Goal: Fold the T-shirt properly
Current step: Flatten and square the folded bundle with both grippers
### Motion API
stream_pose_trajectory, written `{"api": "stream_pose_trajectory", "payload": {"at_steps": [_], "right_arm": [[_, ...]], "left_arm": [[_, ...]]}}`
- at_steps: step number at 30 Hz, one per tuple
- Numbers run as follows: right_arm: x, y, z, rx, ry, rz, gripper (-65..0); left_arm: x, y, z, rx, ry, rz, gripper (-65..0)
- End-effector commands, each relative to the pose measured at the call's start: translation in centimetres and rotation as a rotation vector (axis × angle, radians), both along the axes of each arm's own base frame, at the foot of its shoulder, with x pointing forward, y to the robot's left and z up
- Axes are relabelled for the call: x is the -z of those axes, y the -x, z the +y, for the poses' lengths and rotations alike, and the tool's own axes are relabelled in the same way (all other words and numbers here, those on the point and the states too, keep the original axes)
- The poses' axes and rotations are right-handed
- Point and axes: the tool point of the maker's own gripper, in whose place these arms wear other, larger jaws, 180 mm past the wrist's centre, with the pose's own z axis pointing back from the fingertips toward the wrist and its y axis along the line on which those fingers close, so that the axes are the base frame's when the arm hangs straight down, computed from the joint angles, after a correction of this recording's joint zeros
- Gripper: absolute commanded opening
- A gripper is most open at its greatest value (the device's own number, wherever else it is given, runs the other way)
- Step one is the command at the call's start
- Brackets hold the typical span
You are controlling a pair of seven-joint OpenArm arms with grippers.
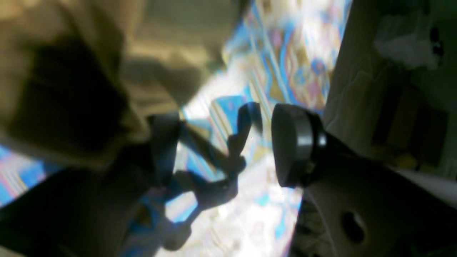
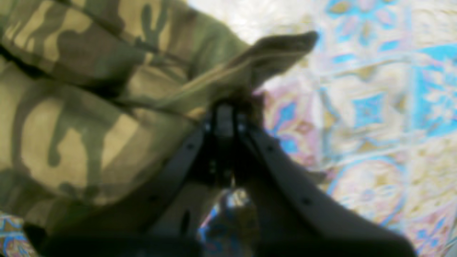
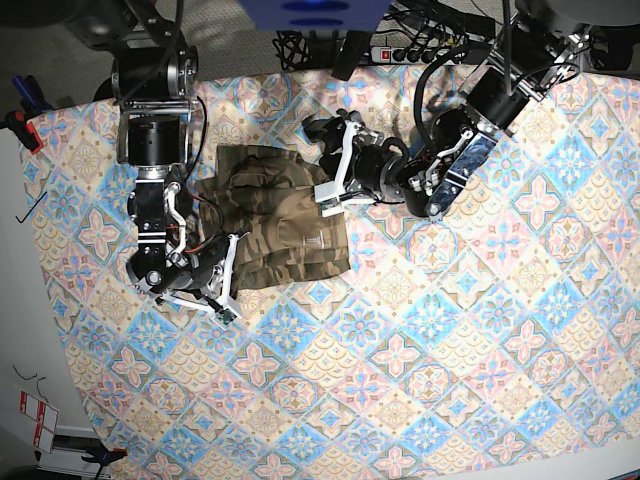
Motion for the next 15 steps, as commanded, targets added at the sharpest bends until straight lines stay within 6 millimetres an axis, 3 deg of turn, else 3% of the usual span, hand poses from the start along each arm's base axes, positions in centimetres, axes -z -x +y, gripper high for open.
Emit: {"api": "stream_pose_trajectory", "payload": {"at_steps": [1,6,11,15], "right_arm": [[-0.8,-0.8,-0.4,0.0,0.003,-0.023,-64.3],[1.1,2.1,-3.4,-0.007,0.173,0.037,-64.3],[1.7,5.0,-5.8,-0.011,0.321,0.088,-64.3],[1.8,7.4,-4.9,-0.078,0.398,0.127,-64.3]], "left_arm": [[0.1,-1.9,0.7,-0.023,-0.031,-0.029,-24.4],[1.1,-4.0,1.9,-0.103,-0.037,-0.015,-24.4],[2.0,-6.0,1.9,-0.188,-0.022,0.009,-24.4],[1.9,-8.2,0.9,-0.24,0.001,0.009,-24.4]]}}
